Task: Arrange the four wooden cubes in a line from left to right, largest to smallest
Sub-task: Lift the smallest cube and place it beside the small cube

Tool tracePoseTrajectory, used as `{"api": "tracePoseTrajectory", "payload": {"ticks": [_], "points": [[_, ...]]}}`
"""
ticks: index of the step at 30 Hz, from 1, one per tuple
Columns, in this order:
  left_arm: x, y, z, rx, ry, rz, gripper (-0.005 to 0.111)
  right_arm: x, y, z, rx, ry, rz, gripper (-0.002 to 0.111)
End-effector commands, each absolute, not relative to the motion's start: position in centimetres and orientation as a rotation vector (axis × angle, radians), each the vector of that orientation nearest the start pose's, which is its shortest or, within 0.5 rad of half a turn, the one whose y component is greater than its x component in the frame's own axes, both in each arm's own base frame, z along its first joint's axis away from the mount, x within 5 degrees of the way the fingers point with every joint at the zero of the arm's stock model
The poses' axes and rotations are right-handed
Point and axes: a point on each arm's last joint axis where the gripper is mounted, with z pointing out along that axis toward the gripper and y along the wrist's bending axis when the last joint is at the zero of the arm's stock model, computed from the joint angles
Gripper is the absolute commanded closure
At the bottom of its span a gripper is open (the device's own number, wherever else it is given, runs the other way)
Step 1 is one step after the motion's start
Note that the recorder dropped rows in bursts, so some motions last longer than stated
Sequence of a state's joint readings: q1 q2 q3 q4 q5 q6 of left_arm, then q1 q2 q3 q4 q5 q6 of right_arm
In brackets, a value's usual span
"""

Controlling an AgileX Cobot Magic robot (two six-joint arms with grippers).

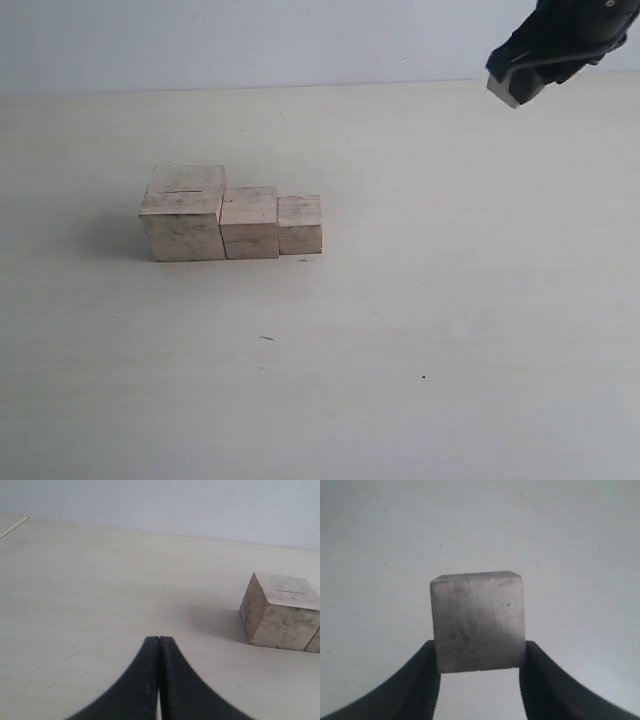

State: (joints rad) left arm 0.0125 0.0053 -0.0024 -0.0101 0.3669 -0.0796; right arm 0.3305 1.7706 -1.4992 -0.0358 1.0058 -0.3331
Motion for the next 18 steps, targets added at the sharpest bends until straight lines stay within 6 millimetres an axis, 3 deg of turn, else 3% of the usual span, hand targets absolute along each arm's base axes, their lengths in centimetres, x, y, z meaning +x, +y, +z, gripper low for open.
{"api": "tracePoseTrajectory", "payload": {"ticks": [1,4,8,11,15,18], "points": [[5.3,0.0,18.1,-0.088,1.836,-0.063,0.107,36.2,11.8,28.2,-1.328,2.403,0.079,0.108],[5.3,0.0,18.1,-0.088,1.836,-0.063,0.107,36.6,12.9,26.4,-1.525,2.306,0.184,0.108],[5.3,0.0,18.1,-0.088,1.836,-0.063,0.107,36.9,14.9,23.1,-1.625,2.314,0.326,0.108],[5.3,0.0,18.1,-0.088,1.836,-0.063,0.107,36.9,16.4,20.6,-1.740,2.308,0.338,0.108],[5.3,0.0,18.1,-0.088,1.836,-0.063,0.107,36.6,18.4,18.0,-1.991,2.144,0.343,0.108],[5.3,0.0,18.1,-0.088,1.836,-0.063,0.107,36.7,19.2,16.8,-2.062,2.065,0.301,0.108]]}}
